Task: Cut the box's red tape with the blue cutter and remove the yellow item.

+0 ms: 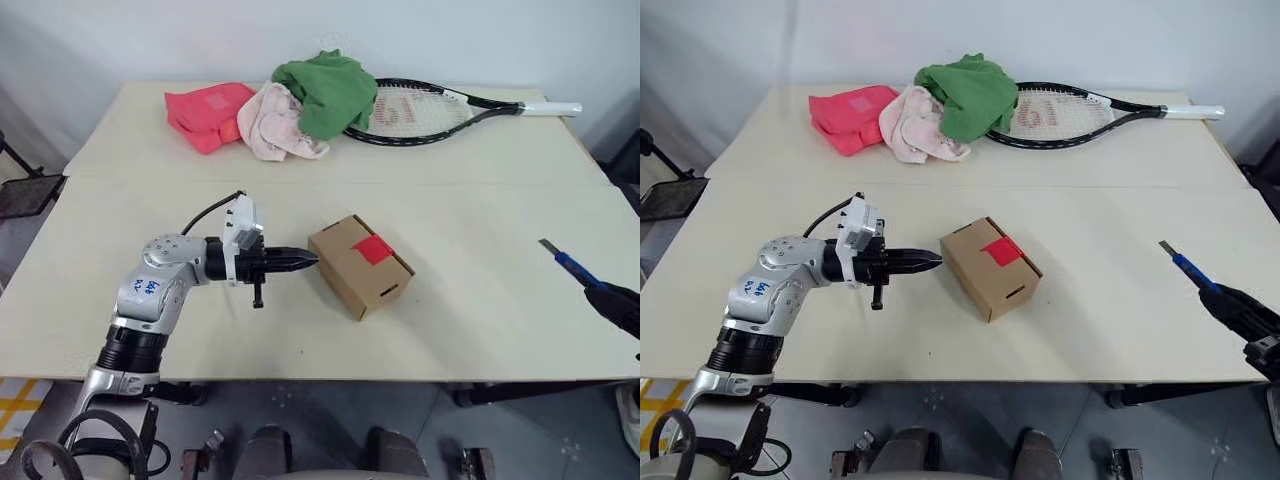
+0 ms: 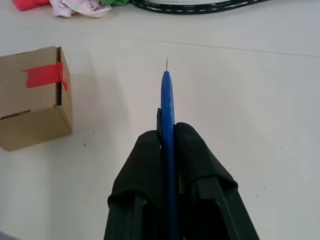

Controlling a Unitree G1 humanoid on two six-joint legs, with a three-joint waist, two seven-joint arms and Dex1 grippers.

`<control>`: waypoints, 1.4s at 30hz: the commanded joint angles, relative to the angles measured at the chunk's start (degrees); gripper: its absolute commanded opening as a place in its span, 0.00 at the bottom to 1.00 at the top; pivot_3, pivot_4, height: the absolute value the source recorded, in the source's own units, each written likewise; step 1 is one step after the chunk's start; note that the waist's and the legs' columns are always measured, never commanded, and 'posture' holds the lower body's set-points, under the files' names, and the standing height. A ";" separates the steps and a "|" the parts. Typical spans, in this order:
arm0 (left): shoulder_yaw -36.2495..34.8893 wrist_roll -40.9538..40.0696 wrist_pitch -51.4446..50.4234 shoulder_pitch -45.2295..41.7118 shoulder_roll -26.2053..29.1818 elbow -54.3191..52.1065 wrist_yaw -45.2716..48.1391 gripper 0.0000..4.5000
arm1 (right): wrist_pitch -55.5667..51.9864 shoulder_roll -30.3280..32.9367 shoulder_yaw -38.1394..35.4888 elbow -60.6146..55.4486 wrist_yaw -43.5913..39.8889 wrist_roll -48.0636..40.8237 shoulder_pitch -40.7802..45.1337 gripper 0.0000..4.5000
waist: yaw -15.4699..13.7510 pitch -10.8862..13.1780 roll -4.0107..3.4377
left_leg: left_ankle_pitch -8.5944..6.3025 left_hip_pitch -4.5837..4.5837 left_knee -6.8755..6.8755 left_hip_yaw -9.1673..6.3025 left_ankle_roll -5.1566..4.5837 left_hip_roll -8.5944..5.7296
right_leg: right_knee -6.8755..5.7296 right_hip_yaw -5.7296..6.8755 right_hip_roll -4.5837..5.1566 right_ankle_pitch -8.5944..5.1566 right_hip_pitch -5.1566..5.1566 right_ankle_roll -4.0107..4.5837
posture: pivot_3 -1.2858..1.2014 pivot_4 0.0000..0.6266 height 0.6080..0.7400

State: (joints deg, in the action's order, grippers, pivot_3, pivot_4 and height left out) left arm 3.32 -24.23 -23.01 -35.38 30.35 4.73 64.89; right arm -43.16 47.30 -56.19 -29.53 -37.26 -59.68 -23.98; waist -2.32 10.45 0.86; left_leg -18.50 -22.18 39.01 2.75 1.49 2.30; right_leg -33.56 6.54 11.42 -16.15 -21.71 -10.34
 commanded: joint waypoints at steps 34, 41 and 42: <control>11.72 17.65 -2.47 -10.55 -5.53 2.72 -11.01 0.00 | -28.27 10.32 67.40 15.61 69.69 -47.98 80.68 0.02 | 0.82 0.04 0.00 | 0.04 -0.97 0.12 0.11 0.03 0.05 | -0.18 0.26 0.08 0.05 -0.99 -0.02 | 0.52 0.24 1.00; 12.04 17.65 -3.38 -10.11 -5.84 2.10 -11.38 0.00 | -28.59 11.47 69.63 15.92 70.09 -50.19 81.32 0.02 | 0.81 0.04 0.00 | 0.04 -0.97 0.13 0.12 0.03 0.05 | -0.18 0.26 0.09 0.05 -0.99 -0.02 | 0.52 0.24 1.00; 12.15 17.63 -3.50 -10.04 -5.82 1.96 -11.28 0.00 | -28.69 11.55 69.82 16.02 69.91 -50.24 81.41 0.02 | 0.82 0.04 0.00 | 0.04 -0.97 0.13 0.12 0.03 0.05 | -0.18 0.26 0.09 0.05 -0.99 -0.02 | 0.52 0.24 1.00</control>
State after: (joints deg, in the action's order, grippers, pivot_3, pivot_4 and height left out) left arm 14.49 -7.06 -25.98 -46.44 24.76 7.62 53.35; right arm -71.59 57.66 14.02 -13.07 32.94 -108.76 55.89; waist -1.50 10.49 0.85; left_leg -18.47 -23.15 39.15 2.86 1.52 2.35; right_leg -33.74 6.80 11.51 -16.10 -22.69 -10.36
